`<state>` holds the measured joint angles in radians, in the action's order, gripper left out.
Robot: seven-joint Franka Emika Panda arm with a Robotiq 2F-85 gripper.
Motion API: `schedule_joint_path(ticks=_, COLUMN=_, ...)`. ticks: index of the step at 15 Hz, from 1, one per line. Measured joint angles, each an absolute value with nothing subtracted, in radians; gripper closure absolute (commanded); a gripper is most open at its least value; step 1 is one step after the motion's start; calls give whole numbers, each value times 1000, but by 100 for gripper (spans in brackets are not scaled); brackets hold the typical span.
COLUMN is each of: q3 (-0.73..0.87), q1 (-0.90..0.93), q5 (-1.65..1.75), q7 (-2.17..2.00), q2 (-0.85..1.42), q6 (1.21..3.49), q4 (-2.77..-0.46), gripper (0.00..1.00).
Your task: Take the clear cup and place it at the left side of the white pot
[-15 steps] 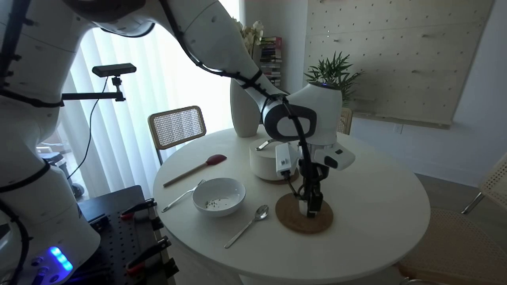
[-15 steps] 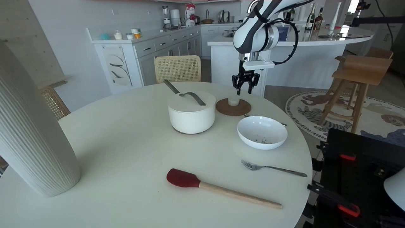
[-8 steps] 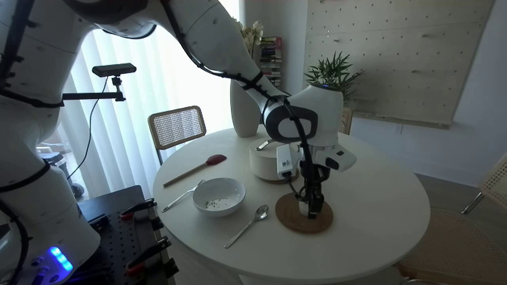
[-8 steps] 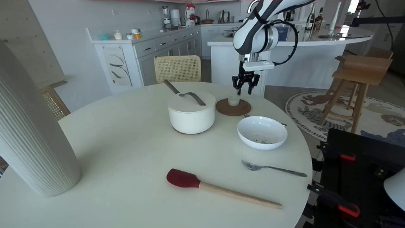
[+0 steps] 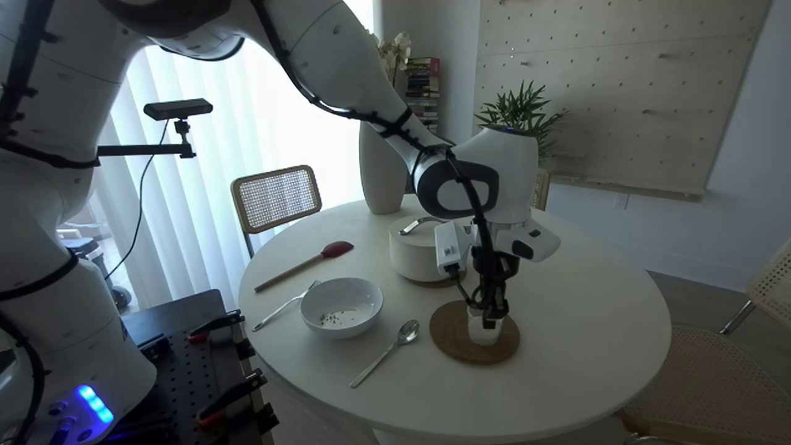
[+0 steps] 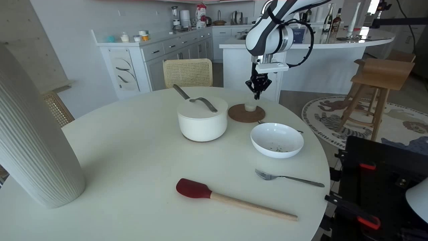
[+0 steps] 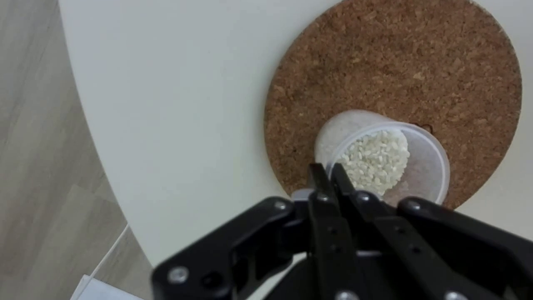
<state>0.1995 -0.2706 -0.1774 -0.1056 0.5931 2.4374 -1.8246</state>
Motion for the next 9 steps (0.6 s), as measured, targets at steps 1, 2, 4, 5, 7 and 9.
schedule_joint_path(ticks=1, q3=199, q1=-270, q5=-177, q7=-106, q2=593, q6=2437, q4=-1823, gripper=99)
schedule_joint_path(ticks=2, q3=199, q1=-270, q5=-177, q7=-106, q2=593, q6=2437, q4=-1822, gripper=99)
schedule_joint_path(ticks=4, q3=199, q1=-269, q5=-176, q7=-106, q2=593, q6=2437, q4=-1819, gripper=99)
schedule_joint_path(ticks=5, q3=199, q1=-268, q5=-176, q7=-106, q2=593, q6=2437, q4=-1817, gripper=99)
schedule_joint_path(ticks=7, q3=196, q1=-267, q5=-176, q7=-106, q2=591, q6=2436, q4=-1812, gripper=99)
schedule_joint_path(ticks=9, q3=191, q1=-265, q5=-176, q7=-106, q2=581, q6=2435, q4=-1810, gripper=99)
